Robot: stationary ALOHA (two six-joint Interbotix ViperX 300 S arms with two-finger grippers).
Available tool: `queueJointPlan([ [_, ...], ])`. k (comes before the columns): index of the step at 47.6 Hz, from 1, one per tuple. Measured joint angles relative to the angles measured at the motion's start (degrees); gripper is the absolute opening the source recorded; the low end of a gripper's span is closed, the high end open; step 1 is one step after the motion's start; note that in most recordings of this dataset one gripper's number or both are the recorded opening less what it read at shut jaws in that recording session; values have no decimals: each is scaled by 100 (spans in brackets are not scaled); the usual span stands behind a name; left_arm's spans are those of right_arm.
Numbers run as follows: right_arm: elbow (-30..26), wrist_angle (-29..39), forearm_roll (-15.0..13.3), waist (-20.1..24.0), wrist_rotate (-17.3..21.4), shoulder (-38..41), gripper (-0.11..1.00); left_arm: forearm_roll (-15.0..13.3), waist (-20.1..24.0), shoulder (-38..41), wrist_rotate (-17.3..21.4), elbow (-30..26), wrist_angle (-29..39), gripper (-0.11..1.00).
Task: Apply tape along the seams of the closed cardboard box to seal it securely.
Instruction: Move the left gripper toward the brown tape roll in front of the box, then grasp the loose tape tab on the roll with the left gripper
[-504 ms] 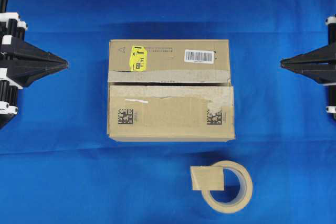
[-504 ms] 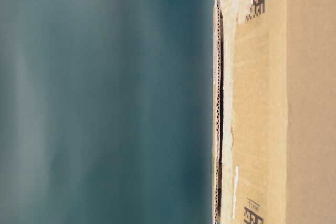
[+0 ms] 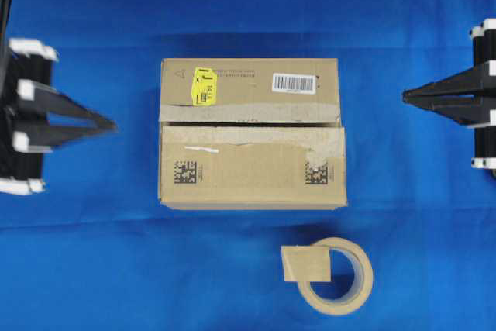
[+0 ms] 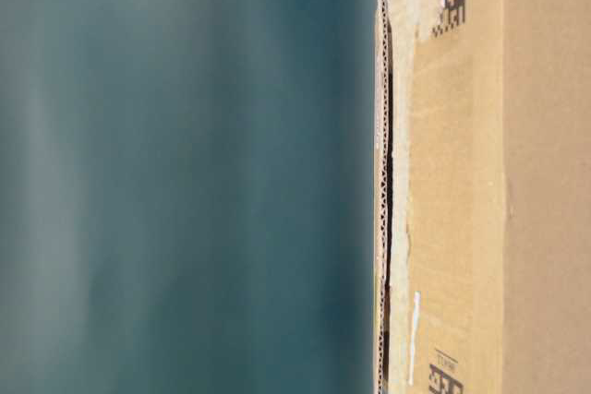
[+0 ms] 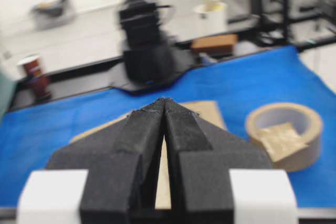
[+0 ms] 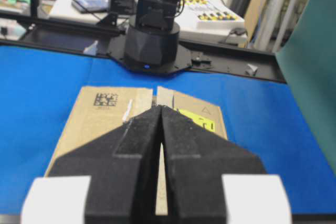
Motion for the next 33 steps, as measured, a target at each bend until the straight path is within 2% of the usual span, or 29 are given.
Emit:
queueJointPlan([
  [4,0,-9,0,0,0,9,-2,0,-158,448,352,-132,-158,0],
  [13,-9,-9,-9,-9,0,9,-2,0,-721,1512,1556,-606,-229,4],
  [17,-9,0,-9,-9,0,18,-2,-9,-958,1934,1986,-853,-229,21],
  [24,-9,-9,0,-9,-9,62,-2,-26,-1213,2760,2742,-1362,-79,64],
  [26,-9,-18,-9,-9,0,79,-2,-26,-1248,2988,2971,-1512,9,72],
  [33,-9,-62,0,-9,0,141,-2,-35,-1248,3850,3814,-2030,334,60],
])
